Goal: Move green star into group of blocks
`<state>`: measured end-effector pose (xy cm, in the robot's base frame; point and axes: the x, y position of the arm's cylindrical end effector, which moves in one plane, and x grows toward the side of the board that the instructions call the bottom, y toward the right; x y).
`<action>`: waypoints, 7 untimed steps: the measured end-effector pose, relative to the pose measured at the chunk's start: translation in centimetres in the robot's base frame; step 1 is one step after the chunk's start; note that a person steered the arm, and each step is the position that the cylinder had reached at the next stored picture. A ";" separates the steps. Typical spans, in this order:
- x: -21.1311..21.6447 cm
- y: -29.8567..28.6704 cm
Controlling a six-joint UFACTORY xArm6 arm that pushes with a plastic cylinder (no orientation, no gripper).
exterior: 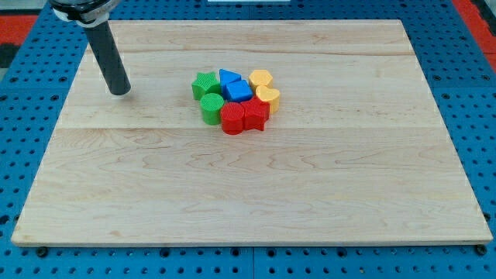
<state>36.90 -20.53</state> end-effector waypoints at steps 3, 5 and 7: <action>-1.0 7.9; -0.8 13.0; -0.4 6.6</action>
<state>36.50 -13.97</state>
